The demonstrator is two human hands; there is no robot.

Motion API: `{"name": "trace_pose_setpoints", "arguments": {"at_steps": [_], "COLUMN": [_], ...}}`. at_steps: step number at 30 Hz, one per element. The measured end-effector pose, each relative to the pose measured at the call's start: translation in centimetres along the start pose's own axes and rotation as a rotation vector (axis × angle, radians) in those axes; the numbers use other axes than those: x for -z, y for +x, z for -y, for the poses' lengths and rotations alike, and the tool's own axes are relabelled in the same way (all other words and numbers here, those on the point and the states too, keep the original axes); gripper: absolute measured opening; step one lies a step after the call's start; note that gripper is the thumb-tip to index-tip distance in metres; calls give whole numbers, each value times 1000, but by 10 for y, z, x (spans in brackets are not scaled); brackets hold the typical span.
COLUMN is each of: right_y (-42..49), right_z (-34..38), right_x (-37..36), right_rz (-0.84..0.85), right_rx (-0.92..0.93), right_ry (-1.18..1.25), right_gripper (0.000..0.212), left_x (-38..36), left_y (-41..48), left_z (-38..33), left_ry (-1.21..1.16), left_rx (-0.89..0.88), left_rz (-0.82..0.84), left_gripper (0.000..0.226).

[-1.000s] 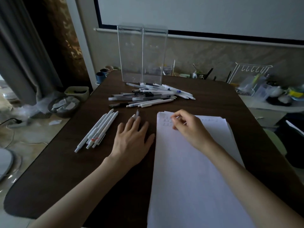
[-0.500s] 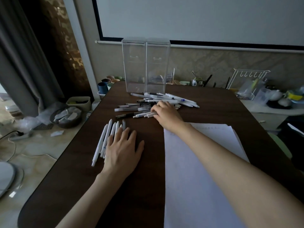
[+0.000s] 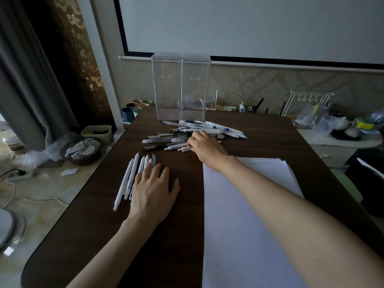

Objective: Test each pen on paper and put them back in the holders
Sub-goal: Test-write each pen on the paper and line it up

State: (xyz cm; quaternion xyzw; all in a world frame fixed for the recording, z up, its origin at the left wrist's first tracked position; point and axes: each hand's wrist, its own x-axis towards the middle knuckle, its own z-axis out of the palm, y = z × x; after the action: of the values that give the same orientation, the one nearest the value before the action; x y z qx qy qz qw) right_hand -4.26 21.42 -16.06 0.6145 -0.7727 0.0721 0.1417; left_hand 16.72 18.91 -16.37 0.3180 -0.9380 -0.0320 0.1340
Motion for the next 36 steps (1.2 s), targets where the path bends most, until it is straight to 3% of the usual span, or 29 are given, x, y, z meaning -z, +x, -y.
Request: {"name": "trace_pose_setpoints", "arguments": {"at_steps": [4,8,11,12,15,18,20,25,29,36], "right_y": [-1,-20,-58,-73,-114,-139,-147,-149,-144,-145], "right_z": [2,1,-10,-15,-33,-47,-51,-46,-46,-46], "right_x": [14,41,58,62,66,61,52,29,27,42], "right_rz": [-100,-327,-462,-480,-472,-499,-501,-442,-433,-583], "right_rx": [35,60,-44,-112,-321,-439,-441,-417,-382,-262], "right_ry": [54,186,132,106,69,70,46,54,73,233], "right_gripper": [12,13,6,16,46,48,44,40,40,37], "left_x": [-3,-2,-1,0,1,-1,-9,-25,-28,-29], "left_y": [1,1,1,1,3,12,19,27,27,26], "left_z": [2,3,-7,-13,-38,-64,-75,-74,-72,-73], "left_ry": [18,29,-26,-68,-234,-290,-236,-333,-331,-338], "left_rx": [-5,-70,-201,-259,-466,-766,-921,-889,-902,-887], "left_rz": [-26,-127,-217,-213,-97,111,164,291,266,251], "left_gripper": [47,30,24,26,33,37,41,50,51,50]}}
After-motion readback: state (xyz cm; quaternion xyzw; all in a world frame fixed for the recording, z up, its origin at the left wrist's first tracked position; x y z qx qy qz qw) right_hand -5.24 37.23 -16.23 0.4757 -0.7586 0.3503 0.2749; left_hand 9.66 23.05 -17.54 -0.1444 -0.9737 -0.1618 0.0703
